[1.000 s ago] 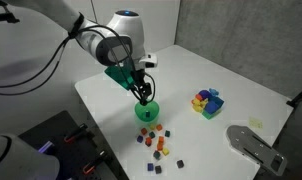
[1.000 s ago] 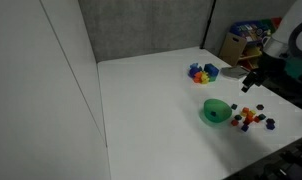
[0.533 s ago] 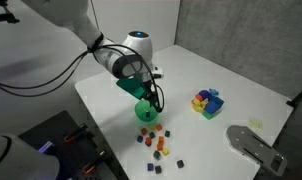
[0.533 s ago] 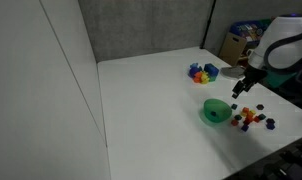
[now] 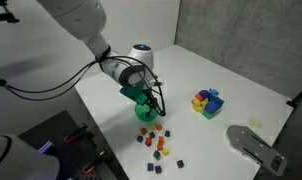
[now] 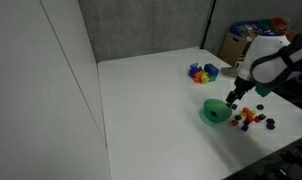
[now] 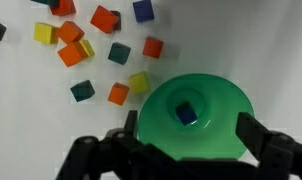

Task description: Remove the blue block from the green bowl and put it on the table.

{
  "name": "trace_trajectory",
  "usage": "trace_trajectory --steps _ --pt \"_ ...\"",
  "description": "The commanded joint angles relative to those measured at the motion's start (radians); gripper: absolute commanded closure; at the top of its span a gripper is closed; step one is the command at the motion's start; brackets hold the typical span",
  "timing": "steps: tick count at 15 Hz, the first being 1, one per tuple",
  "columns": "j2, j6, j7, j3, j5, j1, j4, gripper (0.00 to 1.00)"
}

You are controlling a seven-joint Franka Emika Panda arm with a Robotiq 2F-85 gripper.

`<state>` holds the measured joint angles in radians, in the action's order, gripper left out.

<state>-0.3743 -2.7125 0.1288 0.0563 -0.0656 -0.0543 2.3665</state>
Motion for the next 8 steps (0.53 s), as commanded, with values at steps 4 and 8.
trace_trajectory --steps 4,8 --pt "-0.065 -0.041 -0.005 -0.01 -0.026 0.01 -0.014 0.0" --pt "-0.075 -0.041 -0.036 0.006 -0.034 0.027 -0.027 0.0"
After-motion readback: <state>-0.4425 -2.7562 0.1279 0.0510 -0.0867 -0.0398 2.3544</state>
